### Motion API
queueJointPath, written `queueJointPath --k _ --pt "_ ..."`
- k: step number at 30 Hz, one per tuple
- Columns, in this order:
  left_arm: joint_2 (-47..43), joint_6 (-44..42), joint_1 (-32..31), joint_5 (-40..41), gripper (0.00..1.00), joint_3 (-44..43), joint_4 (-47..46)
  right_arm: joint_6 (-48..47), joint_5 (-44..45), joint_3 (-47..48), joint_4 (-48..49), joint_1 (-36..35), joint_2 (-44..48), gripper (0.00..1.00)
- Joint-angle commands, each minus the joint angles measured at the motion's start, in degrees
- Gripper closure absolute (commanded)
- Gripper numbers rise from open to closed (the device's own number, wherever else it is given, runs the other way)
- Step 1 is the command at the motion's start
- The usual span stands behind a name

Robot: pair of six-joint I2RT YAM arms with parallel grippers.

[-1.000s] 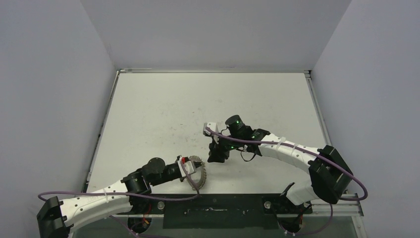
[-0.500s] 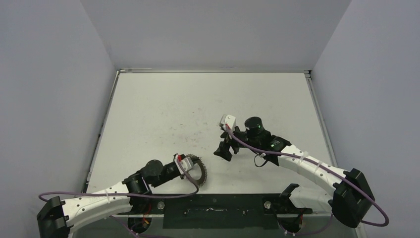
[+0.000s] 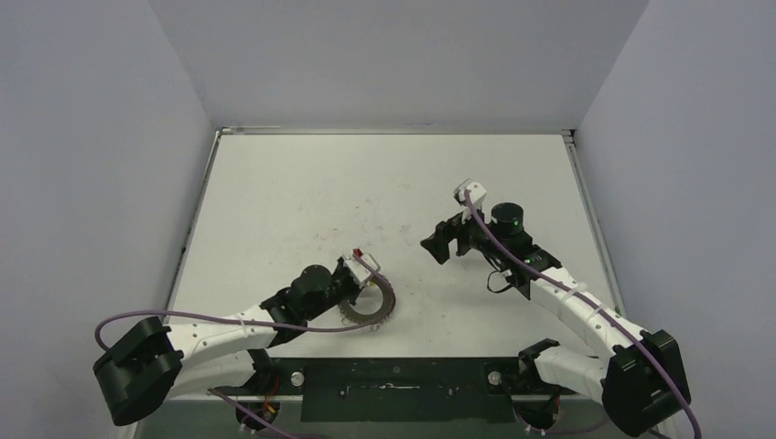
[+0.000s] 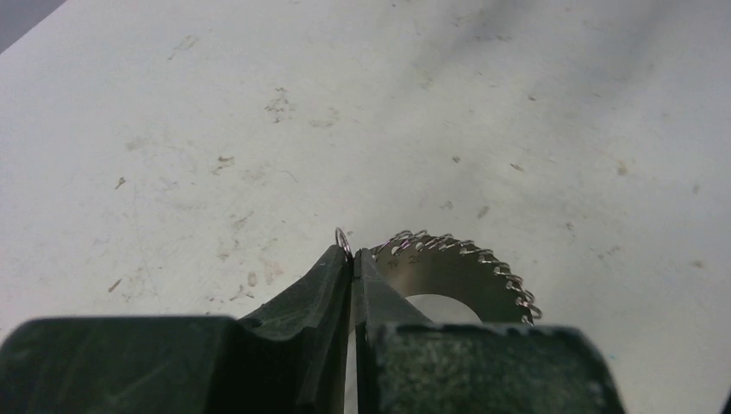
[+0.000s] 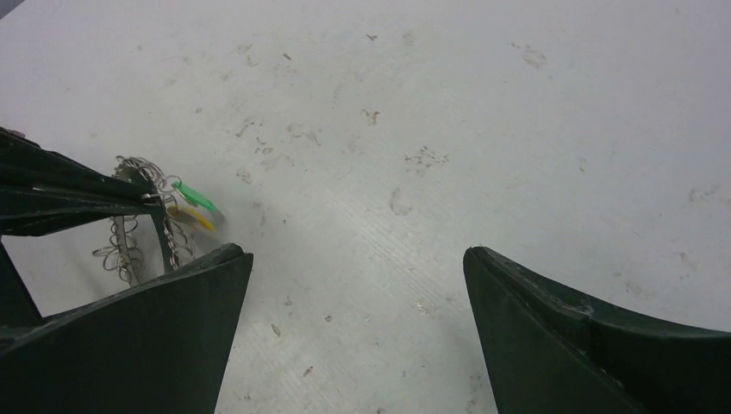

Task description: Put the keys on the keyring

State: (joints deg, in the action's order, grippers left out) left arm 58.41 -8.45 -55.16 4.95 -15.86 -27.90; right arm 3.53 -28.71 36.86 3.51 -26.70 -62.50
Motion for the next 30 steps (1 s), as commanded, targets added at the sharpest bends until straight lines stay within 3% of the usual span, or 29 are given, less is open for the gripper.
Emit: queueJointPath --k 1,3,6,8,12,15,19,24,30 --pt "4.3 5.0 6.7 -6.8 0.94 -6.5 -8.0 5.6 -0.1 -1.4 4.7 5.3 1.0 0.0" --pt "6.4 5.8 9.3 -9.5 0.89 -8.2 -8.1 6.4 0.8 -1.9 4.2 7.3 1.5 0.0" --pt "8.9 7.8 12.2 -10.4 0.58 -10.4 -7.6 7.2 4.0 -2.2 2.2 9.9 2.5 0.0" --pt "9.5 11.0 14.4 -10.3 0.43 -11.1 -7.2 7.7 7.2 -2.6 1.0 11.3 3.6 0.0" --pt "7.6 17.4 20.7 -11.4 0.31 -10.1 -6.9 8.1 14.5 -3.5 -0.9 12.5 6.2 0.0" --pt "4.0 22.6 26.5 -11.2 0.15 -7.9 -6.6 7.8 21.2 -4.4 -1.4 12.5 7.9 0.0" --pt "-2.6 24.5 33.2 -6.4 0.05 -5.2 -2.7 5.1 28.4 -5.1 -3.3 12.7 9.6 0.0" --pt "-12.0 14.2 34.2 10.8 0.04 -5.3 12.6 1.7 36.9 -7.5 -4.9 13.0 10.9 0.0" --pt "-12.5 5.1 34.9 22.1 0.03 1.2 6.7 1.7 45.9 -14.5 3.9 13.3 9.5 0.0"
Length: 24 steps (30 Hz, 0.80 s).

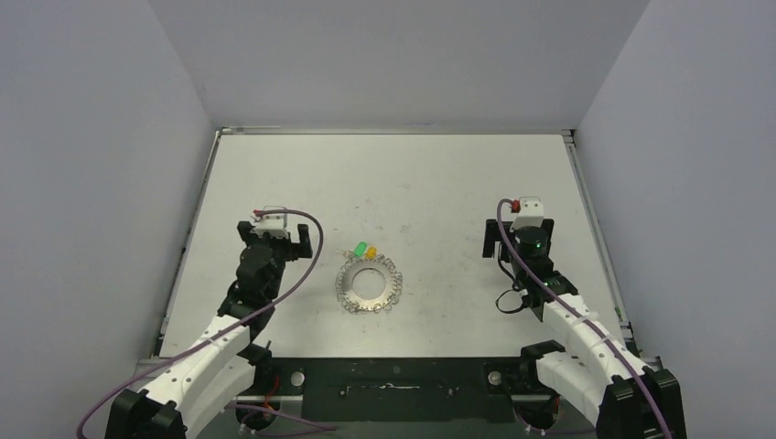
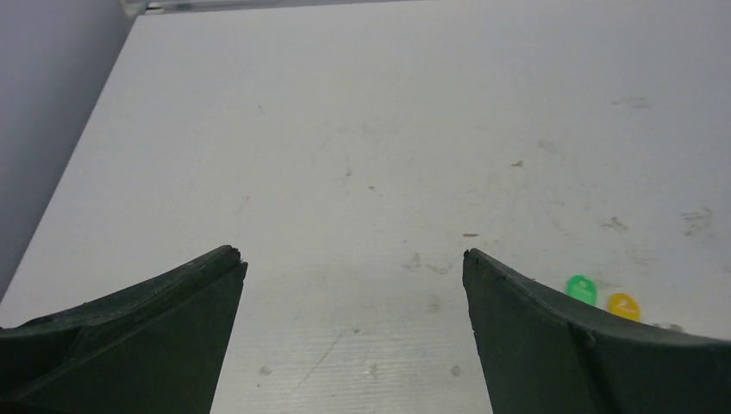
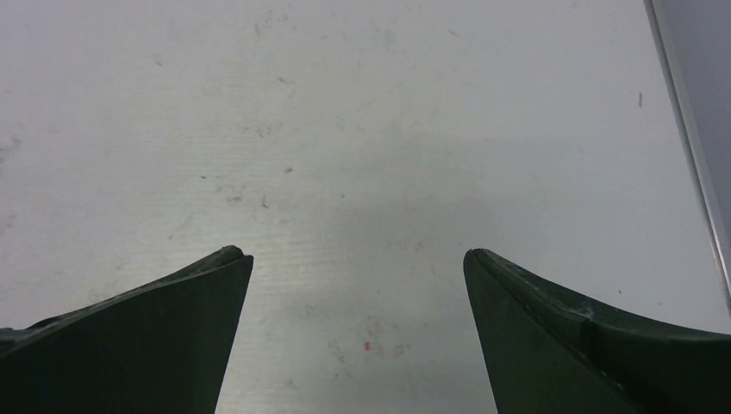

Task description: Put the keys on the keyring

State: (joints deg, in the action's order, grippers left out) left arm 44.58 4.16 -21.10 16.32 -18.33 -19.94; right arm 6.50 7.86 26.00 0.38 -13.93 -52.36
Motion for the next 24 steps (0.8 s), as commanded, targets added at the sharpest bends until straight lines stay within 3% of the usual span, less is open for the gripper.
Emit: queueJointPath --k 1,3,7,13,16,21,24 --pt "2.8 -8.3 1.4 11.0 0.03 4.7 -2.9 -1.3 10.5 -4.8 8.9 0.5 -1.2 0.0" --pt "6.8 -8.3 3.3 10.3 0.03 6.6 -7.7 -1.6 12.7 -7.1 13.2 0.8 -2.6 0.0" --pt "14.9 -7.0 9.3 1.2 0.03 9.9 -19.7 -2.4 14.8 -11.5 25.3 1.6 -7.2 0.0" --pt "29.4 -8.7 15.6 -10.0 0.04 9.7 -39.3 -3.5 18.1 -11.7 34.1 2.7 -13.2 0.0" --pt "36.7 -12.0 16.7 -13.3 0.04 7.7 -43.4 -4.7 19.2 -12.4 40.5 3.5 -16.4 0.0" --pt "49.1 -9.3 20.8 -14.7 0.03 7.2 -55.0 -8.8 17.2 -10.7 48.1 4.0 -24.0 0.0" --pt "46.1 -8.6 20.8 -15.4 0.03 5.0 -45.7 -10.0 13.9 -6.7 43.7 4.1 -27.1 0.0"
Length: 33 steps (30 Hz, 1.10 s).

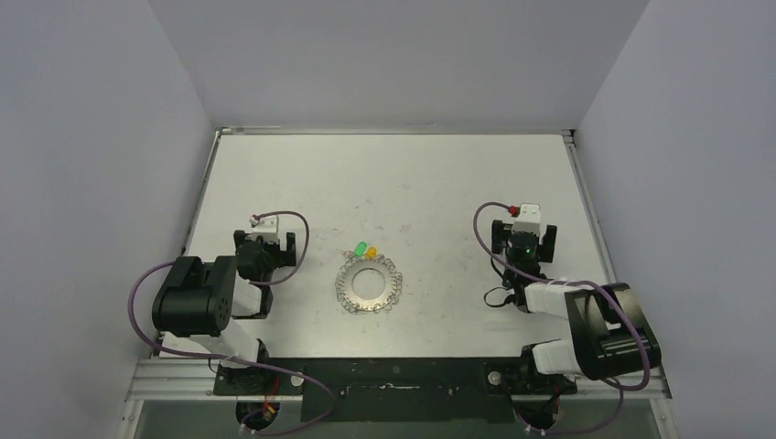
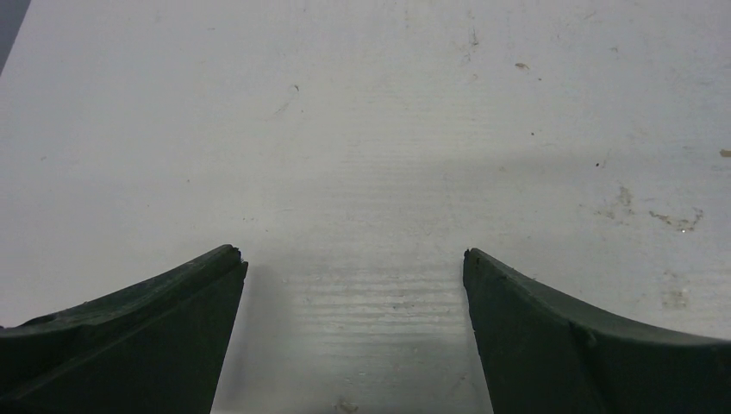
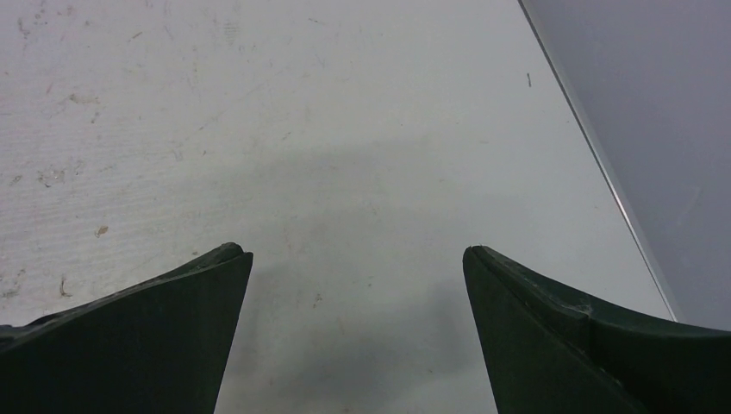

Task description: Put the keys on the keyring

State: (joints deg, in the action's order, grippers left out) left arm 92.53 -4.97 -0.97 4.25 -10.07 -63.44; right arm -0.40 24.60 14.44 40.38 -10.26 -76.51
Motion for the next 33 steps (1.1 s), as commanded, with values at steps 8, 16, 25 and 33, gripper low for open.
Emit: queueJointPath --k 8,16,25,33 --pt "-0.3 2.1 0.6 3.2 0.03 -4.2 -3.4 -1.3 -7.4 -4.8 33.5 0.5 -14.0 0.0" --pt "-0.4 4.1 2.3 4.6 0.03 -9.4 6.2 3.0 -5.0 7.9 12.3 2.8 -16.4 0.0" --pt "-0.3 4.3 2.4 4.3 0.03 -9.7 6.6 3.2 -4.3 8.3 12.1 2.7 -16.5 0.0" --pt "-0.3 4.5 2.8 3.6 0.03 -10.1 7.6 3.3 -4.3 8.3 12.1 2.7 -16.5 0.0"
